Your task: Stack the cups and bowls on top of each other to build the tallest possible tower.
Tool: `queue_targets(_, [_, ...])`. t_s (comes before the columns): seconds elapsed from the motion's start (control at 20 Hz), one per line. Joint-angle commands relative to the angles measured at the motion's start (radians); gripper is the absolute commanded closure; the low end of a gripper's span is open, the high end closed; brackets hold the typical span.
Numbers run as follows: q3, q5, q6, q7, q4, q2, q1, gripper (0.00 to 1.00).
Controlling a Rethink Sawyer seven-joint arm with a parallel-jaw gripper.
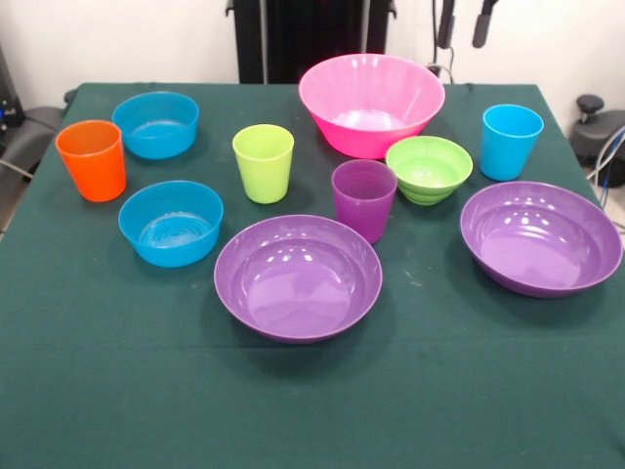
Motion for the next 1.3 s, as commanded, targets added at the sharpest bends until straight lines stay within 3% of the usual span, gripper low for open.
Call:
queue_targets(0.05, [0.16,-0.075,0.174,-0.157,-0.084,0.029,-0.08,0.0])
queue_targets(1.0, [0.361,-0.027,0.426,-0.199,-0.262,0.071,-0.212,0.0])
queue_targets(1.3, [0.405,-0.048,0.481,-0.219,-0.293,0.088,-0.249,0.0])
